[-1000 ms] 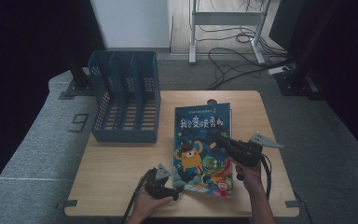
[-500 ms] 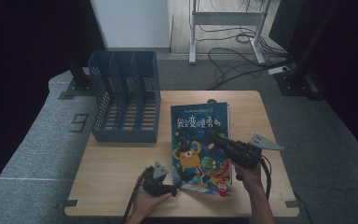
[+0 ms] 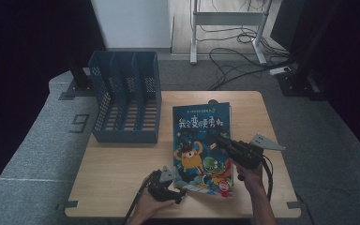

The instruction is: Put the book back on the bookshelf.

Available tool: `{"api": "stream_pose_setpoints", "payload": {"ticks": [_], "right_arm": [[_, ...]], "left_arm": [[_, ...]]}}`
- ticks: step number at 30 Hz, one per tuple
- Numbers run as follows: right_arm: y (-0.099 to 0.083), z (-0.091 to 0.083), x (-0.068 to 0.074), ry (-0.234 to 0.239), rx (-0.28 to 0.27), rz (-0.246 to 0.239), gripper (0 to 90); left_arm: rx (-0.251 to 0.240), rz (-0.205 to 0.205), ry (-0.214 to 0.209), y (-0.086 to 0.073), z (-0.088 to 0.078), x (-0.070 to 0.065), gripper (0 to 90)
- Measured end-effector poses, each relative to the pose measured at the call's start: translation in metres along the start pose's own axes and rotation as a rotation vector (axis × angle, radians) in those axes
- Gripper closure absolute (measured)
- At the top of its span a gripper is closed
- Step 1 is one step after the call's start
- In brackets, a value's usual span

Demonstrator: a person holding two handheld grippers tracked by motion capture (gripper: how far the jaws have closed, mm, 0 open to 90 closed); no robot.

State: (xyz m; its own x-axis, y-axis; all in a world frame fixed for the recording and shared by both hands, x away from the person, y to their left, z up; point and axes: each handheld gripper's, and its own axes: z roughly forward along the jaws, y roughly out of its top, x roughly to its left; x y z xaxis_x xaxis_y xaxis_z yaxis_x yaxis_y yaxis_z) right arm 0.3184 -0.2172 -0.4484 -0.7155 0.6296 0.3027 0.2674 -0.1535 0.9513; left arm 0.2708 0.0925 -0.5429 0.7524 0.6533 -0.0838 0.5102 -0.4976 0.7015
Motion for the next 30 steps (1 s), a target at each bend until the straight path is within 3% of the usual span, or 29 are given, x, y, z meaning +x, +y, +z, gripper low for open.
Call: {"api": "stream_pose_setpoints", "payload": {"ticks": [2, 3, 6, 10, 13, 25, 30], "right_arm": [[0.000, 0.000, 0.000, 0.000, 0.000, 0.000, 75.7], [0.000, 0.000, -0.001, -0.003, 0.001, 0.005, 75.7], [-0.001, 0.000, -0.002, -0.007, 0.003, 0.008, 75.7], [-0.001, 0.000, -0.002, -0.003, 0.000, 0.011, 75.6], [0.000, 0.000, 0.000, 0.001, -0.001, 0.010, 75.6], [0.003, 0.002, 0.023, 0.073, -0.058, -0.077, 75.7], [0.004, 0.003, 0.028, 0.068, -0.053, -0.105, 76.3]], "left_arm": [[0.005, 0.007, -0.002, 0.000, 0.000, -0.001, 10.8], [0.031, 0.022, 0.020, 0.000, 0.004, -0.004, 11.9], [0.035, 0.048, 0.050, -0.001, 0.007, -0.007, 11.5], [0.014, 0.015, 0.055, -0.001, 0.008, -0.006, 14.1], [0.014, 0.011, 0.047, -0.001, 0.007, -0.005, 13.7], [0.023, 0.009, 0.072, -0.001, 0.007, 0.001, 13.4], [0.028, 0.010, 0.081, 0.000, 0.007, 0.005, 13.4]]}}
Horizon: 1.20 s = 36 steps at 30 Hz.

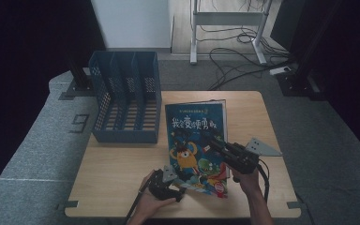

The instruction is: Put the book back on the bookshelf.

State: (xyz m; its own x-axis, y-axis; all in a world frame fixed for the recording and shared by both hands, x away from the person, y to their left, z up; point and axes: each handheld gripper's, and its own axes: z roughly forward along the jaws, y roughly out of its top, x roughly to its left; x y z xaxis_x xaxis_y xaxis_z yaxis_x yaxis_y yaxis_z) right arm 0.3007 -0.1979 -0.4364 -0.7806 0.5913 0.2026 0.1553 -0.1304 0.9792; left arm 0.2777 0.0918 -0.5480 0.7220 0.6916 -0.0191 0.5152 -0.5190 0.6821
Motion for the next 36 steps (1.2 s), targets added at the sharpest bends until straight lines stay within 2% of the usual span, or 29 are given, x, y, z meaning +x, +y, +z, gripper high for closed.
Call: {"api": "stream_pose_setpoints", "payload": {"ticks": [7, 10, 23, 36], "right_arm": [[0.000, 0.001, 0.000, -0.010, 0.011, 0.001, 80.5], [0.000, 0.001, 0.002, 0.014, 0.007, 0.005, 81.8], [0.004, 0.006, 0.016, 0.065, 0.022, -0.055, 84.0], [0.002, 0.004, 0.008, 0.071, 0.046, -0.048, 83.7]], "left_arm": [[0.000, -0.013, 0.014, 0.001, 0.001, 0.005, 13.5], [0.002, -0.020, 0.017, 0.003, 0.003, 0.007, 13.5], [0.008, -0.039, 0.041, 0.007, 0.005, 0.022, 13.5], [-0.006, -0.053, 0.048, 0.006, 0.006, 0.021, 14.0]]}}
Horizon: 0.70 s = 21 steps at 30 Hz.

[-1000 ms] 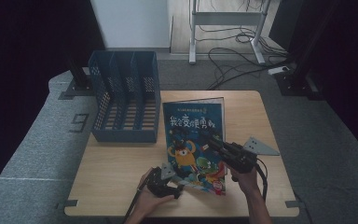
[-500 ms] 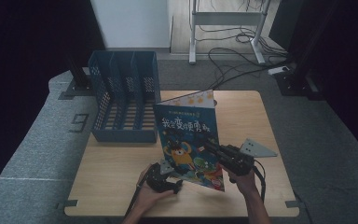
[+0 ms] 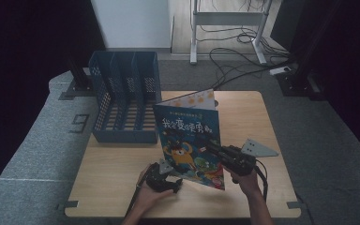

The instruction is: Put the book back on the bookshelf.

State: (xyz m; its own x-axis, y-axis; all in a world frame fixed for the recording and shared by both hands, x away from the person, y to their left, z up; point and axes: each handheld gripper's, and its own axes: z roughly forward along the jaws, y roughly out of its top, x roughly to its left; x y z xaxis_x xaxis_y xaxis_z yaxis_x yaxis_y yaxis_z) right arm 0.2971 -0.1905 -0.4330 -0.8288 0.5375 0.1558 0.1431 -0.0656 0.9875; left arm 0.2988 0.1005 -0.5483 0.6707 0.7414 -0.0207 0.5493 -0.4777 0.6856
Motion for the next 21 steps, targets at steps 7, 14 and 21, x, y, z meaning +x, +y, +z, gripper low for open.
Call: {"api": "stream_pose_setpoints", "payload": {"ticks": [7, 14, 21], "right_arm": [[0.001, 0.000, 0.003, -0.004, 0.036, -0.033, 83.7], [-0.003, -0.001, -0.003, -0.003, 0.048, -0.036, 83.8], [-0.003, -0.002, -0.005, -0.007, 0.051, -0.030, 83.3]], "left_arm": [[0.002, -0.020, 0.020, 0.002, 0.001, 0.005, 14.0], [-0.022, -0.086, 0.026, 0.002, 0.000, 0.017, 15.6], [-0.028, -0.064, 0.045, 0.002, -0.001, 0.014, 16.8]]}}
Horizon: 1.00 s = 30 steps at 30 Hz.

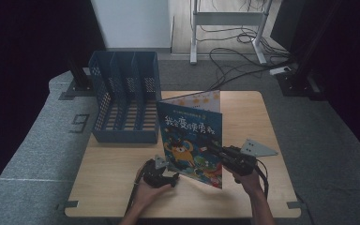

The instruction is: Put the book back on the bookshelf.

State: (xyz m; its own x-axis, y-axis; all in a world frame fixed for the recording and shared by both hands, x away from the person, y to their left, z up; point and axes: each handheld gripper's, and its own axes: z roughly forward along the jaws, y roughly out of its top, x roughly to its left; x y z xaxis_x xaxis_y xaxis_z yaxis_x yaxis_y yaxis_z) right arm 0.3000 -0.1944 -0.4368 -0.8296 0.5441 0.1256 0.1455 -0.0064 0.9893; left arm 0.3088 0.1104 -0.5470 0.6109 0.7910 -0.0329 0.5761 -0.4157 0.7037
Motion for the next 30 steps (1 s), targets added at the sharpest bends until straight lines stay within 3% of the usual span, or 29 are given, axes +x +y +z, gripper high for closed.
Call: {"api": "stream_pose_setpoints", "payload": {"ticks": [4, 9, 11, 20, 28, 30], "right_arm": [[-0.001, -0.002, -0.002, 0.005, 0.009, -0.003, 83.1], [-0.003, -0.004, -0.005, 0.011, 0.011, -0.005, 82.5], [-0.004, -0.005, -0.006, 0.005, 0.014, 0.005, 81.6], [-0.009, -0.009, -0.013, 0.013, 0.019, 0.023, 80.5], [-0.009, -0.010, -0.014, 0.011, 0.034, 0.019, 79.9], [-0.009, -0.010, -0.014, 0.007, 0.041, 0.016, 79.3]], "left_arm": [[-0.017, 0.016, -0.014, 0.001, -0.004, -0.003, 17.1], [-0.090, 0.024, -0.027, 0.012, -0.020, -0.001, 17.1], [-0.139, 0.025, -0.038, 0.021, -0.029, 0.002, 17.1], [-0.226, 0.014, -0.064, 0.050, -0.051, 0.018, 16.4], [-0.258, 0.011, -0.095, 0.066, -0.050, 0.019, 16.1], [-0.265, 0.027, -0.101, 0.071, -0.050, 0.017, 16.0]]}}
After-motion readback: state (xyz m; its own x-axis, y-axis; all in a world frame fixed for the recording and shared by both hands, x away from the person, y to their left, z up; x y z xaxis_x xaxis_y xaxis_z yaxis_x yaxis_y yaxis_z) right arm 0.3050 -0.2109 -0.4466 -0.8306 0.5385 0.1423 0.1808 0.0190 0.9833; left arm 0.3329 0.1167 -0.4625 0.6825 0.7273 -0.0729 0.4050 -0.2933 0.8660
